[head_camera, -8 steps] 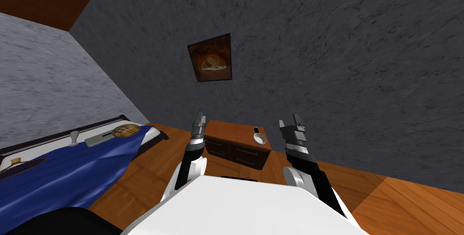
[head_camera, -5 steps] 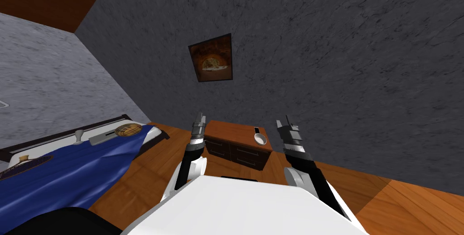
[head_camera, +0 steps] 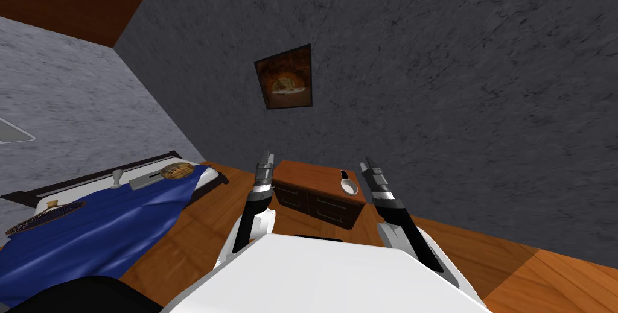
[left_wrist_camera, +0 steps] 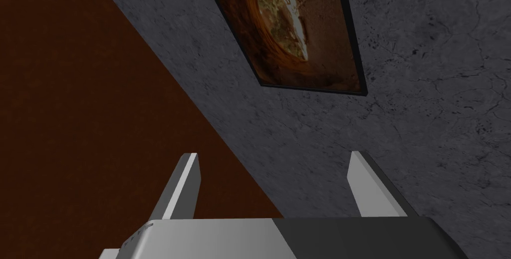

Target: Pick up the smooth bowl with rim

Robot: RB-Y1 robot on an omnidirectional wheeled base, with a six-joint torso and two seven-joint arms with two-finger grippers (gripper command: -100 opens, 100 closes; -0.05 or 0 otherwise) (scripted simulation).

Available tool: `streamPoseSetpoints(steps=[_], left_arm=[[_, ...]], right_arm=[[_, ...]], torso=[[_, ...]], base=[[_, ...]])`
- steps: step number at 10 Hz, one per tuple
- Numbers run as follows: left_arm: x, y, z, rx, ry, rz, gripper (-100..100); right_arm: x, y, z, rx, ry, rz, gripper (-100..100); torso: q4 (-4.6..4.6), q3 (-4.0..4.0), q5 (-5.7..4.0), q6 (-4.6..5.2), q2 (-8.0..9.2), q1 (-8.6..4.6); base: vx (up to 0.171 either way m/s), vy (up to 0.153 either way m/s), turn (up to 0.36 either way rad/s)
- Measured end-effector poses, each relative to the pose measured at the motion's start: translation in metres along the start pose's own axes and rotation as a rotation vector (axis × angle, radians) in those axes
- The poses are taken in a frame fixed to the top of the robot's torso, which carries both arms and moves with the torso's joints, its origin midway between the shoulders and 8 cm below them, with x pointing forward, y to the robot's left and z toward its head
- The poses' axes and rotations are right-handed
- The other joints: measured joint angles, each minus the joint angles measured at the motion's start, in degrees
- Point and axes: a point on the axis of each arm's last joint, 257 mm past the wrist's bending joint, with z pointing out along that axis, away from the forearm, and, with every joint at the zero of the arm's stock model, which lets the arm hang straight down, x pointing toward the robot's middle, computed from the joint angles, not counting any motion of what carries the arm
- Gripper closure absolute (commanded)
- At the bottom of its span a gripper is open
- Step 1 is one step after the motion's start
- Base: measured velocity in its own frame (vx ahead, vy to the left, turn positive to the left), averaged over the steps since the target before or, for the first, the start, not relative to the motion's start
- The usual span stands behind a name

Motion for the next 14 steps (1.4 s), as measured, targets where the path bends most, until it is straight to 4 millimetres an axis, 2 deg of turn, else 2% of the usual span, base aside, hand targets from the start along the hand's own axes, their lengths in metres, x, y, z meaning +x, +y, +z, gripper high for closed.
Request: streamPoseSetpoints(steps=[3,7,9,14], left_arm=[[0.0,0.0,0.0,0.0,0.0,0.0,0],[0.0,0.0,0.0,0.0,0.0,0.0,0],[0.0,0.0,0.0,0.0,0.0,0.0,0],[0.0,0.0,0.0,0.0,0.0,0.0,0]], right_arm=[[0.031,-0.03,-0.002,0.039,0.131,-0.103,-100],[0.051,-0.064,-0.007,0.081,0.228,-0.188,-100],[0.072,-0.086,-0.015,0.096,0.316,-0.267,-100],[0.092,-0.142,-0.035,0.149,0.476,-0.425,-100]], torso=[[-0.01,-0.02,0.01,0.0,-0.04,0.02],[0.01,0.01,0.0,0.01,0.02,0.0],[0.0,-0.01,0.01,0.02,-0.01,0.02],[0.0,0.01,0.01,0.01,0.03,0.03]], base=[[0.026,0.016,0.052],[0.016,0.01,0.055],[0.024,0.015,0.049],[0.018,0.02,0.09]])
